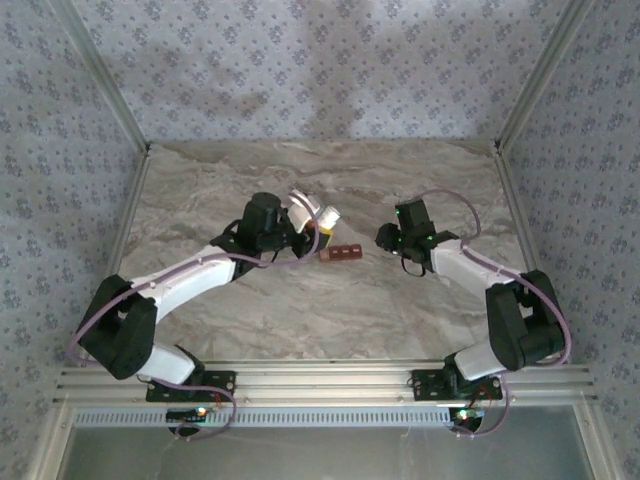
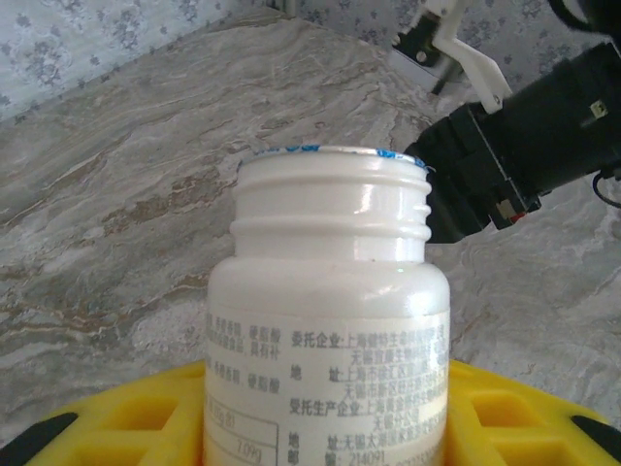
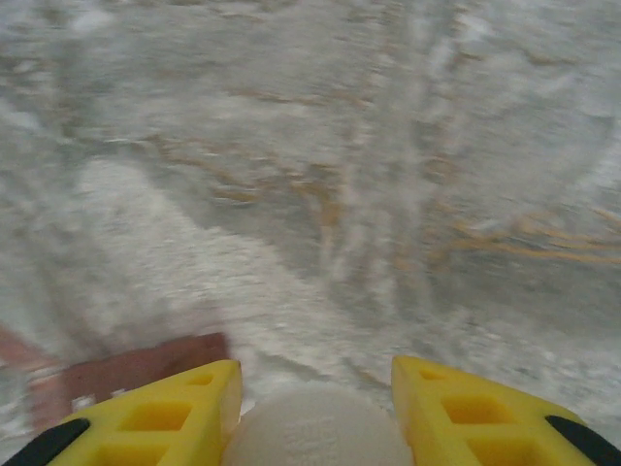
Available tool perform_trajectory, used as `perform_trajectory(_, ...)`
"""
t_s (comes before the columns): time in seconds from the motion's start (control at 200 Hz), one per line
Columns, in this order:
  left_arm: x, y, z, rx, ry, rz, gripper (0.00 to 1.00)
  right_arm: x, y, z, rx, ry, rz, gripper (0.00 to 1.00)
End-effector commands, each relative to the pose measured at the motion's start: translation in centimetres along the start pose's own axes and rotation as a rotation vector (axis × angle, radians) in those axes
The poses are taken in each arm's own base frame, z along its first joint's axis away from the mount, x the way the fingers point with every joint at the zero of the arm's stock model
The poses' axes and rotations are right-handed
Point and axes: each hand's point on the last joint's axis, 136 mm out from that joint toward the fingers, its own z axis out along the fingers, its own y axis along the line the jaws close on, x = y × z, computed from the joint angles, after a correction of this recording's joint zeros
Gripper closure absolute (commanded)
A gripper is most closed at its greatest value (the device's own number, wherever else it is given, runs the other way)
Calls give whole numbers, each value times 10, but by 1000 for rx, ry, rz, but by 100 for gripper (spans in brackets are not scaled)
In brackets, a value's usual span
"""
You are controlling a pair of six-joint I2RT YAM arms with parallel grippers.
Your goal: Sort the pills into containers
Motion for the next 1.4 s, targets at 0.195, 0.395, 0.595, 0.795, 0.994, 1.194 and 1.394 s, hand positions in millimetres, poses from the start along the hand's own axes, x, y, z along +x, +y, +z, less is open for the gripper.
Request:
perform_trajectory(0.195,-13,10,-14,-76,-28,-64,100,15,-44,18,211,-17,77,64)
perform_trajectory(0.395,-16,10,-24,-100,-30,-65,100,34,-53,36,244,48,81,63)
perform_trajectory(0.595,-18,10,-32,-117,-44,-56,100,43,-55,42,246,68,79,47)
perform_trajectory(0.795,-24,9,-32,-113,-59,-59,100,36,-50,30,230,51,48,18)
perform_trajectory(0.994,-29,7,-33,-105,-75,-42,100,15,-42,-1,222,-7,-9,1)
perform_trajectory(1.194,-33,7,-33,-106,-94,-33,100,-17,-46,-41,342,-147,-116,0)
perform_trajectory(1.394,-36,7,-32,-101,-91,-17,100,-37,-45,-65,461,-219,-203,0)
